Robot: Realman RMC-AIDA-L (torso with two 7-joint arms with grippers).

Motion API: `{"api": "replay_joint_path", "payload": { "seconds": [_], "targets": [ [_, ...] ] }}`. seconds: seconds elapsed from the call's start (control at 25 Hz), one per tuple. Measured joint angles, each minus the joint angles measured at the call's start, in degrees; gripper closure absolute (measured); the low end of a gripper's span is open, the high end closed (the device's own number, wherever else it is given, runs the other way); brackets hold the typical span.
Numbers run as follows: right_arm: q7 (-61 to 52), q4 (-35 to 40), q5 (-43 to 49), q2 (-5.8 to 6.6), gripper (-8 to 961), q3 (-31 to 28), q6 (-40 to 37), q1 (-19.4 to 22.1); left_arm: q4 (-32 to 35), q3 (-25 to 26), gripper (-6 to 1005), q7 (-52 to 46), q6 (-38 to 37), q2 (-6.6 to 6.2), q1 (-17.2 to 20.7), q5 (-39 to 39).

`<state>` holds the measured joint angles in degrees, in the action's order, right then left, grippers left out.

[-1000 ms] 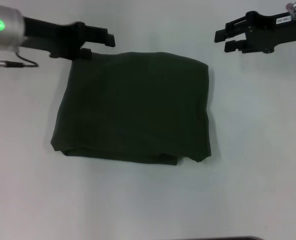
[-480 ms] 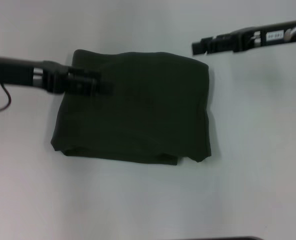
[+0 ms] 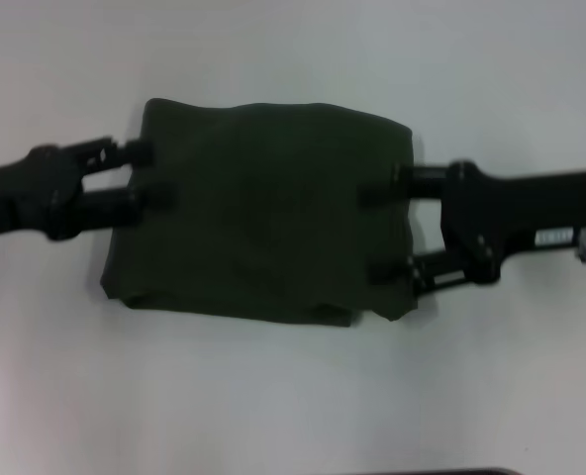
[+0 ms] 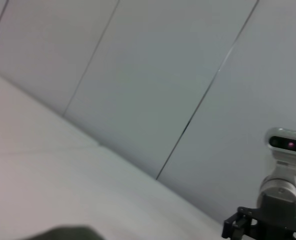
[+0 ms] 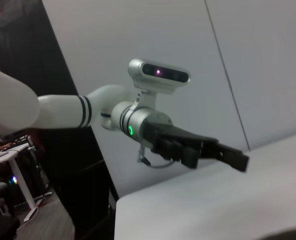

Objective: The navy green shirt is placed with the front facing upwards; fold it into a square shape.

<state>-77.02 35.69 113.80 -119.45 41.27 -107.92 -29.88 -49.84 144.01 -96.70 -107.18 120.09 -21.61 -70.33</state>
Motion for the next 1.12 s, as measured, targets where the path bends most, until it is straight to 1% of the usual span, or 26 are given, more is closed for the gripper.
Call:
{"api": "replay_joint_path", "payload": {
  "seconds": [0.08,0.16,0.24,0.32,0.4,0.56,0.76,0.92,1.12],
  "targets": [
    [0.9,-0.9,0.9,0.13,99,0.3,0.2,1.7,0.9,0.0,171,0.8,-0.3,-0.69,0.9,0.4],
    [2.2,-1.0,1.6,0.12,43,0.4,0.7,3.6,3.1,0.0,171,2.9,-1.5,-1.81,2.1,0.6],
    [4.0,-0.7,2.1,0.05,43,0.2,1.3,5.9,5.0,-0.3,171,5.5,-2.4,-2.35,3.3,1.0],
    [5.4,-0.6,2.1,0.02,44,-0.2,1.8,7.4,6.3,-0.5,171,8.9,-3.0,-2.30,4.9,1.9],
    [6.7,-0.7,2.2,0.01,44,-0.3,2.0,8.6,7.3,-1.4,171,12.0,-3.6,-1.95,6.3,3.5],
    [7.2,-1.2,2.0,-0.01,43,-0.4,2.5,9.1,10.5,-3.6,171,17.6,-3.1,-1.51,8.0,7.6],
    [7.3,-1.3,1.8,-0.18,43,-0.7,3.1,8.6,14.8,-3.0,172,25.0,-1.9,-1.29,7.8,8.6],
    [7.9,-1.5,1.8,-0.19,43,-0.7,3.2,8.9,15.5,-2.8,173,26.0,-0.6,-0.99,7.6,8.7],
    [10.6,-2.0,2.2,-0.16,43,-0.1,3.6,10.1,15.2,-1.6,174,26.1,-0.8,-1.36,8.0,8.5]
  ]
}}
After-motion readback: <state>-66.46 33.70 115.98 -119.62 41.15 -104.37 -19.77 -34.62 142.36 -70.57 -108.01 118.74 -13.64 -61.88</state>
